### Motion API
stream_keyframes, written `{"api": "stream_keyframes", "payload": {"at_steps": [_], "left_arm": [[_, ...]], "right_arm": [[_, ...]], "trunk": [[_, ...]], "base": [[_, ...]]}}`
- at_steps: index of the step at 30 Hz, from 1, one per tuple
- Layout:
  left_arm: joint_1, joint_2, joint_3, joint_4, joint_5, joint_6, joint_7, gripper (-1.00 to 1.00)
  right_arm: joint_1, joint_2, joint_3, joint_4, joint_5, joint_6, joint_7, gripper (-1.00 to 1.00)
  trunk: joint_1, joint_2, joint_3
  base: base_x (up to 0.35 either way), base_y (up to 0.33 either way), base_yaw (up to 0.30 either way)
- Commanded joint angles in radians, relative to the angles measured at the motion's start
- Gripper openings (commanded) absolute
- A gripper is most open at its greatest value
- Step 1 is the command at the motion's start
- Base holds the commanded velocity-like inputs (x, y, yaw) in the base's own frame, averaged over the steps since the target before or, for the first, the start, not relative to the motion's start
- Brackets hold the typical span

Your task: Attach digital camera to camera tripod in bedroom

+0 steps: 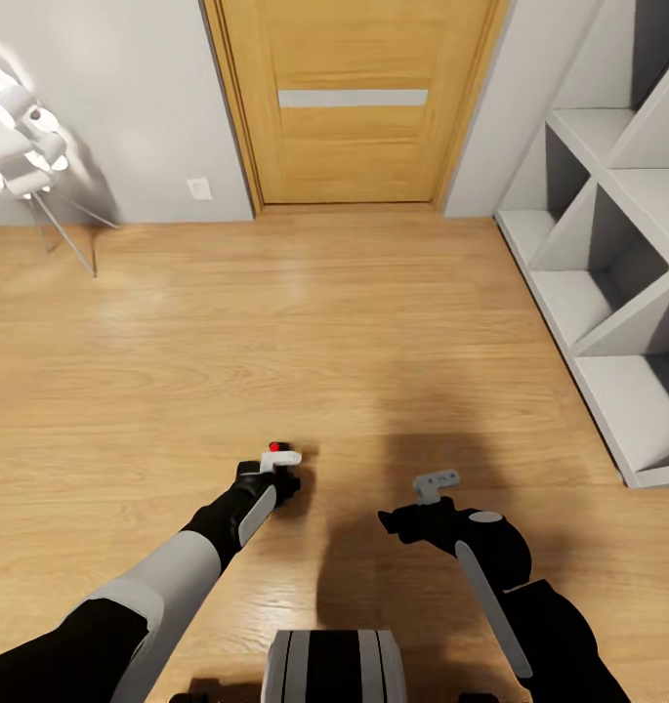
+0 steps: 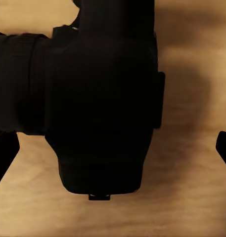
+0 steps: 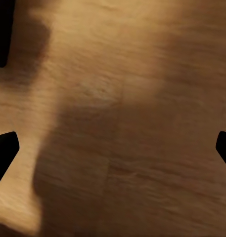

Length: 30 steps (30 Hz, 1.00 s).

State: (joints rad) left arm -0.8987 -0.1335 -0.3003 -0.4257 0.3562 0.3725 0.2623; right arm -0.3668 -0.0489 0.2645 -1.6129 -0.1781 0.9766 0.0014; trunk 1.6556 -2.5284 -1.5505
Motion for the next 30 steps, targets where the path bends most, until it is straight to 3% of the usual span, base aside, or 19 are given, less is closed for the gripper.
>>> {"api": "stream_keyframes", "payload": {"at_steps": [1, 8, 23, 30], "left_arm": [[0.0, 0.001, -0.008, -0.002, 0.01, 0.004, 0.009, 1.0], [0.0, 0.0, -0.008, -0.001, 0.011, 0.003, 0.009, 1.0], [0.0, 0.0, -0.008, -0.001, 0.012, 0.003, 0.009, 1.0], [0.001, 0.0, -0.008, -0.001, 0.012, 0.003, 0.009, 1.0]], "right_arm": [[0.0, -0.001, 0.001, -0.001, -0.001, 0.004, 0.0, 1.0], [0.0, 0.0, 0.001, -0.001, -0.001, 0.004, 0.0, 1.0], [0.002, 0.0, 0.002, -0.001, -0.001, 0.004, 0.0, 1.0], [0.002, 0.0, 0.002, -0.001, -0.001, 0.004, 0.0, 1.0]], "trunk": [[0.0, -0.001, -0.005], [0.003, -0.002, -0.032], [0.003, -0.002, -0.032], [0.005, -0.003, -0.043]], "base": [[0.0, 0.0, 0.0], [0.0, 0.0, 0.0], [0.0, 0.0, 0.0], [0.0, 0.0, 0.0]]}}
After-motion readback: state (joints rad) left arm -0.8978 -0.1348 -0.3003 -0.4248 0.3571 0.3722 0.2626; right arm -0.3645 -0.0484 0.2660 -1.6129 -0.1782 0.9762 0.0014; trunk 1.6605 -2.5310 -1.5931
